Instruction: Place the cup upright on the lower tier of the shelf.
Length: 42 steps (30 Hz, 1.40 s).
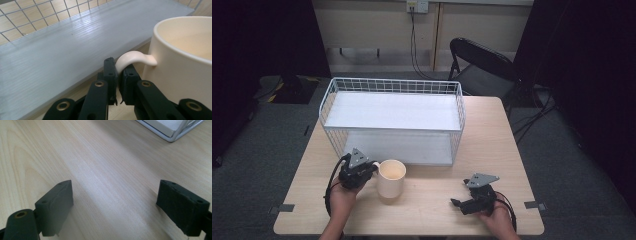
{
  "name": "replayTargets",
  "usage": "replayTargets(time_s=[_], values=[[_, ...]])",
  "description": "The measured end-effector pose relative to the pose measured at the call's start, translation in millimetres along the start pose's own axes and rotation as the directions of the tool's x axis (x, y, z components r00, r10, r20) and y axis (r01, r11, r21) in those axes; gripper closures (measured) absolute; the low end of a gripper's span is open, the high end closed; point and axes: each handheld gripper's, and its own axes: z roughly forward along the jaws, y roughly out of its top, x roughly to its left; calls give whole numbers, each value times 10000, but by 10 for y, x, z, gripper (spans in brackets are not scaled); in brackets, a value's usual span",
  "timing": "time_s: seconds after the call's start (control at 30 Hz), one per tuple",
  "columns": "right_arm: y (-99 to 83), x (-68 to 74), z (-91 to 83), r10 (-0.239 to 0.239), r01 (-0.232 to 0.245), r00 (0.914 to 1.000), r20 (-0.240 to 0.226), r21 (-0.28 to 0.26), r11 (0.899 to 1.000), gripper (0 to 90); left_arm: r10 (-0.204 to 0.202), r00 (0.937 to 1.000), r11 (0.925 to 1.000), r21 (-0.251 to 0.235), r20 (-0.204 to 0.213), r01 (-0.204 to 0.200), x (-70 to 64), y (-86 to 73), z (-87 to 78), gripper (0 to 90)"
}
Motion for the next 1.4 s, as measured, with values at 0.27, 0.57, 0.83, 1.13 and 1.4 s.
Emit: replayTargets(time_s=[0.27,0.57,0.83,1.13,1.4], values=[[0,0,0,0,0,10000,0,0,10000,130,-216,9997,9998,-50,-139,216,41,28,-32,850],[0,0,0,0,0,10000,0,1,10000,130,-370,9987,9993,-23,-339,369,80,87,-35,850],[0,0,0,0,0,10000,0,2,10000,130,-523,9976,9986,-59,-452,521,92,128,-20,850],[0,0,0,0,0,10000,1,0,10000,130,-644,9967,9979,1,-497,644,101,124,-18,850],[0,0,0,0,0,10000,-1,0,10000,130,-698,9954,9974,130,-655,708,129,129,-22,850]])
